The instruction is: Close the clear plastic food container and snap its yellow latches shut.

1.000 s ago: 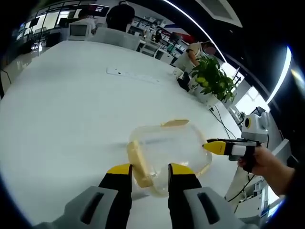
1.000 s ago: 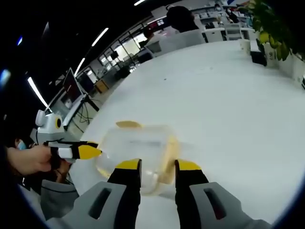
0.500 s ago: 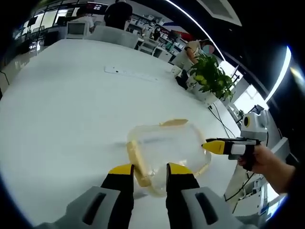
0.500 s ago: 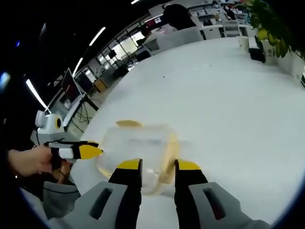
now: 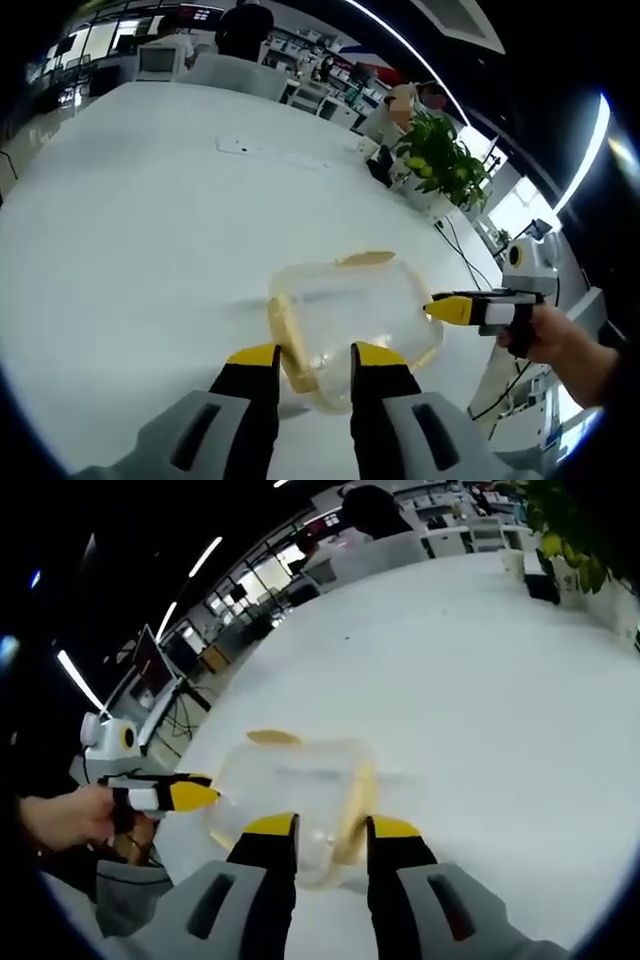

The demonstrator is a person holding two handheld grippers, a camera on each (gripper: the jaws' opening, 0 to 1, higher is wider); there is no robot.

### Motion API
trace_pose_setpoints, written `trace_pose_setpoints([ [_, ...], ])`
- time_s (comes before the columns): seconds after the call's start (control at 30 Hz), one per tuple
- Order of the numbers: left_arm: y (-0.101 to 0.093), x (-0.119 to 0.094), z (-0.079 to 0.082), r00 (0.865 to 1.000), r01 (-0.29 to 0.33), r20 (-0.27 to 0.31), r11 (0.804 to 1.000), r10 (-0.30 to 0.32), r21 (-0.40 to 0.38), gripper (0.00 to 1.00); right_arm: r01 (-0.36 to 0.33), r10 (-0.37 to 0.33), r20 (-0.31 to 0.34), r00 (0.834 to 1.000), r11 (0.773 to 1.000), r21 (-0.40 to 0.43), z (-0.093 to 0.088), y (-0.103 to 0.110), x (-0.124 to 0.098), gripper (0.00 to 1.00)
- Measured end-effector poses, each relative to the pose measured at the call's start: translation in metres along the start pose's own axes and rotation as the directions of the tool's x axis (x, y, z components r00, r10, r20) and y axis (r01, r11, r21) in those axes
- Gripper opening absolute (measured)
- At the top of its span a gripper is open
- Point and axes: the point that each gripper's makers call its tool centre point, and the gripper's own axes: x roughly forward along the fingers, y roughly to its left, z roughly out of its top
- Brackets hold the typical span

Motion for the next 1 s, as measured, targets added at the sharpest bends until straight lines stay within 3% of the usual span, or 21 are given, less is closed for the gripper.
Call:
trace_pose_setpoints([
  [0.2,-0.001,-0.001,0.004,1.000,-0.004,0.002,0.994,0.003,0.107,0.21,0.009,-0.009,0.003,1.000,0.998,-0.057,0.004,0.003,0.001,0.27],
  [0.3,0.000,-0.003,0.004,1.000,-0.002,-0.007,0.992,0.003,0.125,0.21,0.015,-0.014,0.012,1.000,0.996,-0.083,0.008,0.003,-0.002,0.26],
  [0.47,0.001,-0.007,0.015,1.000,0.001,0.004,0.976,-0.002,0.218,0.23,0.025,-0.018,0.050,0.999,0.991,-0.134,0.021,0.004,-0.007,0.25],
  [0.73,-0.007,-0.008,0.029,1.000,0.016,-0.005,0.913,-0.015,0.407,0.23,0.035,-0.025,0.046,0.999,0.977,-0.212,0.022,0.008,-0.008,0.27],
  [0.87,-0.017,-0.006,0.034,0.999,0.050,-0.027,0.861,-0.042,0.505,0.23,0.048,-0.028,0.077,0.997,0.962,-0.267,0.028,0.011,-0.013,0.25],
  [1.0,-0.027,-0.001,0.038,0.996,0.085,-0.052,0.826,-0.067,0.557,0.22,0.030,-0.002,0.083,0.997,0.943,-0.331,0.029,0.021,-0.013,0.25],
])
